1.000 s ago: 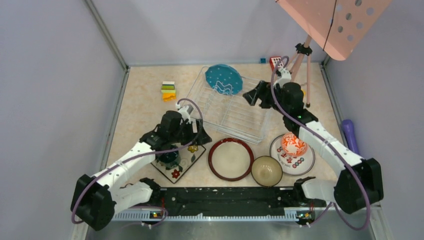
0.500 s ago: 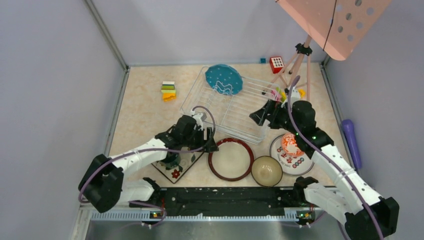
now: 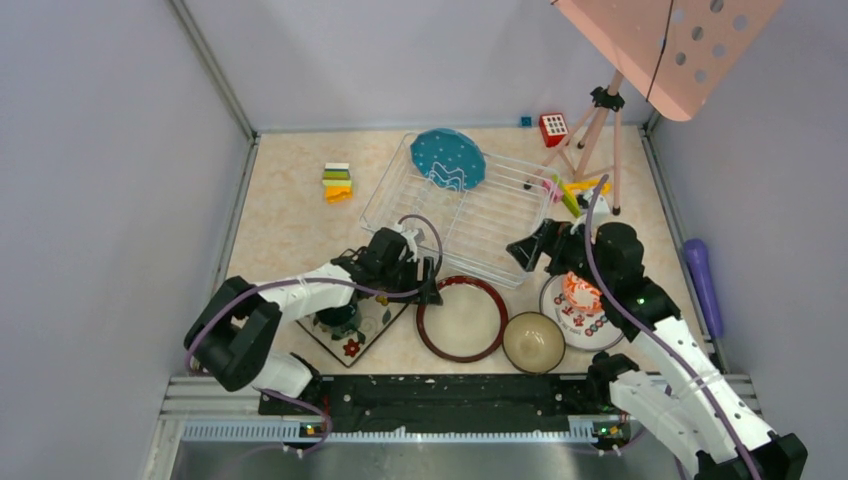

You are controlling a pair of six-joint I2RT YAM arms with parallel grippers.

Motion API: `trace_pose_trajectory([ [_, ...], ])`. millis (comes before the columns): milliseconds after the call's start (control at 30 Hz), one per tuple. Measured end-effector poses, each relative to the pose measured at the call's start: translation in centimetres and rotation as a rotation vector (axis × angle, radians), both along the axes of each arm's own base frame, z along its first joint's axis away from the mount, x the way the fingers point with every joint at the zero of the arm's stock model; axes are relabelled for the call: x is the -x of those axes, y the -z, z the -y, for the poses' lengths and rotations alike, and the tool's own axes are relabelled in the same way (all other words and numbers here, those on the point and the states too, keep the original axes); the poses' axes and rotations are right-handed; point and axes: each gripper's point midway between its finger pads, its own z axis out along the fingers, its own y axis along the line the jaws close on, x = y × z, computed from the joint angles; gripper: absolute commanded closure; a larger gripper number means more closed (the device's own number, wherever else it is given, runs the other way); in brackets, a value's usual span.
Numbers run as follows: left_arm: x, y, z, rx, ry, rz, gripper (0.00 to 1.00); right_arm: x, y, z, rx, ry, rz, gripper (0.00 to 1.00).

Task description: Load the mixed dishes into the dish rack

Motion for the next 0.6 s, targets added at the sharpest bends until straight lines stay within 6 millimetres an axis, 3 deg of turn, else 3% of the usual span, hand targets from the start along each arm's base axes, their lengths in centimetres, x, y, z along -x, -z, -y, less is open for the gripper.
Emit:
trace_pose_trajectory([
  [133, 0.4, 0.3, 0.3, 0.009, 0.024, -0.022, 0.28, 0.1, 0.1, -0.1, 0.004, -0.010, 0.001, 0.03],
  [267, 0.7, 0.5, 0.4, 0.016, 0.037, -0.036, 0.39, 0.3, 0.1, -0.4, -0.005, -0.033, 0.002, 0.03],
  [433, 0.3, 1.2, 0.9, 0.020, 0.056, -0.037, 0.46, 0.5, 0.2, -0.7, -0.013, -0.054, -0.002, 0.03],
  [533, -0.3, 1.5, 1.2, 0.021, 0.061, -0.024, 0.56, 0.6, 0.2, -0.9, -0.018, -0.063, 0.003, 0.03],
  [600, -0.6, 1.7, 1.3, 0.019, 0.061, -0.016, 0.71, 0.5, 0.0, -1.0, -0.024, -0.067, 0.011, 0.03],
])
